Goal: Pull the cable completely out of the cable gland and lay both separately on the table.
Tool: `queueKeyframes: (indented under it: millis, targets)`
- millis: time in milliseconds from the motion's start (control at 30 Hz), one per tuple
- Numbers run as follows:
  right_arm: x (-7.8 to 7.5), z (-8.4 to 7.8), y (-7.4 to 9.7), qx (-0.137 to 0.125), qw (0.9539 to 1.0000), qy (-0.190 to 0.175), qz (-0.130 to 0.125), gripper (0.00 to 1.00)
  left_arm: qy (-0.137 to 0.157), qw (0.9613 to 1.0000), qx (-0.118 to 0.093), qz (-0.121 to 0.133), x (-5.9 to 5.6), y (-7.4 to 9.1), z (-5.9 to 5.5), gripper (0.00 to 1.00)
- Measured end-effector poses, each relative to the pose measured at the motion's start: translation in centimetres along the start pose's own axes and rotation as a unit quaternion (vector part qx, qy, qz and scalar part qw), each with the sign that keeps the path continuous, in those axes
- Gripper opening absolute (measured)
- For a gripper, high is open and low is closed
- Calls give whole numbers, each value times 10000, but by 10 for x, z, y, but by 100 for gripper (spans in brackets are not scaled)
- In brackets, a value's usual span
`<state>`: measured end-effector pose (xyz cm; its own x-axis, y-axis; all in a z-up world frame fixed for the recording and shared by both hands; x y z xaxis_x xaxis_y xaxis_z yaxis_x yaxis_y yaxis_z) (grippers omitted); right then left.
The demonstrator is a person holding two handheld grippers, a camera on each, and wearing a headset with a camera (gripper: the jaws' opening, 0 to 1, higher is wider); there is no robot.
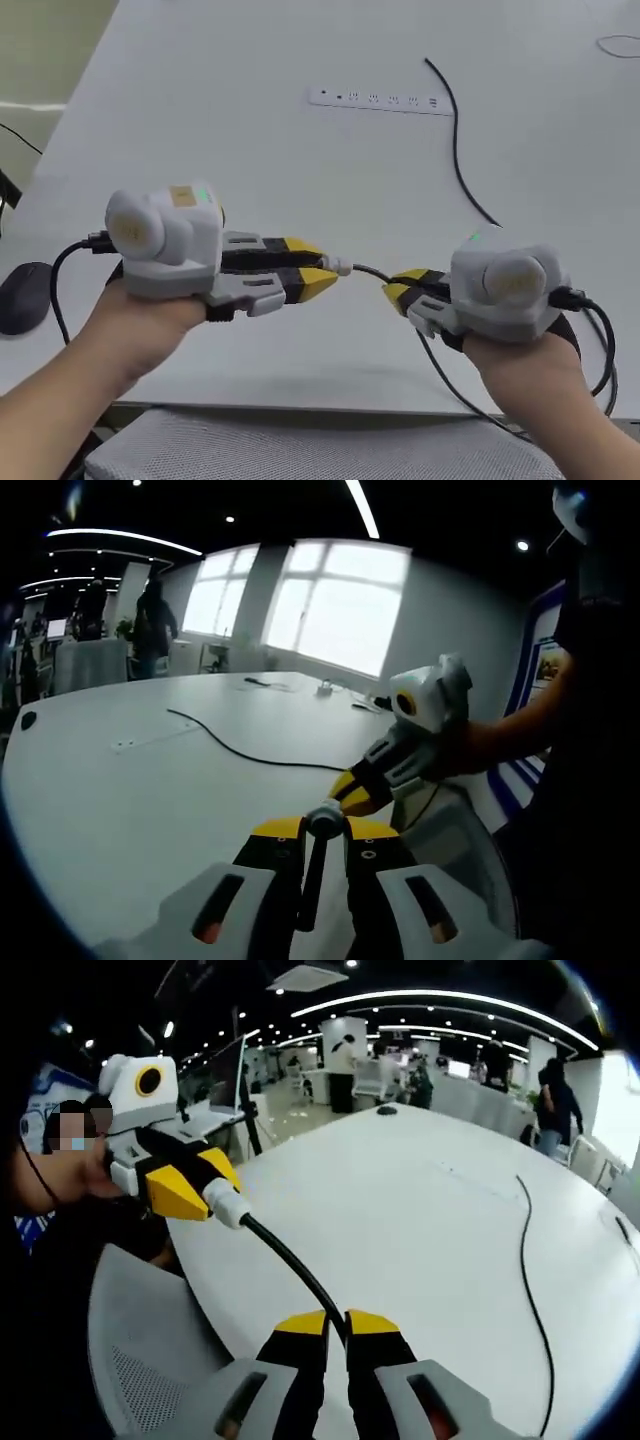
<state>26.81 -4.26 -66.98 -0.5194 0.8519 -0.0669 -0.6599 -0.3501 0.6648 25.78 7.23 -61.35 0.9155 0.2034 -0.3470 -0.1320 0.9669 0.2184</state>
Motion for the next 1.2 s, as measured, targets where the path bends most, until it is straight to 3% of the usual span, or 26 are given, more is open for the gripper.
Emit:
queueKeyframes:
  millis: [233,400,700,1200]
  targets:
    - [-11,-21,-7,346,9968,-719,-40,0,-3,10000,-11,11,1,1,1,15]
    - [-13,-34,-12,686,9877,-1404,29,1,-11,10000,-5,16,2,0,1,15]
    - [-10,-34,-13,714,9876,-1396,78,2,20,10000,-9,27,4,2,-1,15]
    - [-8,-32,-11,603,9948,-806,133,3,69,10000,-25,25,8,5,-1,15]
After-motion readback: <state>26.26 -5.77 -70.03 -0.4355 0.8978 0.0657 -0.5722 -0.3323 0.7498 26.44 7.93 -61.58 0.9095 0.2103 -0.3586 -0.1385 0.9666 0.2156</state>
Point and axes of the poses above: the centre of the closed fingertips' face, and the gripper's own axes: y roughly backward along the fingers, x roughly to its left, z roughly out of its top, the point moved 3 cm from there along y, roughly backward along the fingers, and after that the axes turned 15 degrees about -z, right-handed, at the moved point
